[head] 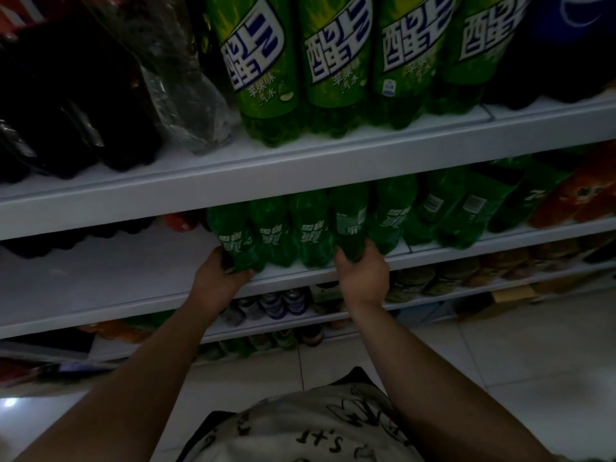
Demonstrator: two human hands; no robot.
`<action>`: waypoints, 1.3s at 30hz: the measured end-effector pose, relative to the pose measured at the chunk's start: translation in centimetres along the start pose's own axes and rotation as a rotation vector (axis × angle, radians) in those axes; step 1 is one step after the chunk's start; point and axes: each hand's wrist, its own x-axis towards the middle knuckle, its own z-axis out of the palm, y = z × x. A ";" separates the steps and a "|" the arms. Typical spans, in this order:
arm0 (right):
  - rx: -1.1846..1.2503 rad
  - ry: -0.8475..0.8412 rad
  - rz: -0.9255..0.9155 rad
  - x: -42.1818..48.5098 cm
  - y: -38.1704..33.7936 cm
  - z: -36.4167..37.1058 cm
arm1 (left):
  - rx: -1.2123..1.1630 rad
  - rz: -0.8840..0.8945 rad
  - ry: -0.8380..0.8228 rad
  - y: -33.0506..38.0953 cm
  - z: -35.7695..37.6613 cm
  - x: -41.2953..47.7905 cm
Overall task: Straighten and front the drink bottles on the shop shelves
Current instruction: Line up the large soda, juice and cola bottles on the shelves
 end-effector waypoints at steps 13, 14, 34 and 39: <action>-0.043 -0.124 -0.022 0.6 0.5 -0.5 | 0.032 0.008 0.029 1.3 -0.8 -0.6; -0.038 -0.123 -0.003 0.8 0.6 -0.5 | 0.030 0.013 0.024 1.4 -0.9 -0.6; -0.027 -0.082 0.043 0.4 0.1 -0.7 | 0.059 0.039 0.034 1.2 -0.7 -0.7; 0.001 -0.210 -0.036 0.7 0.7 -1.2 | 0.051 0.045 0.040 1.0 -0.6 -0.6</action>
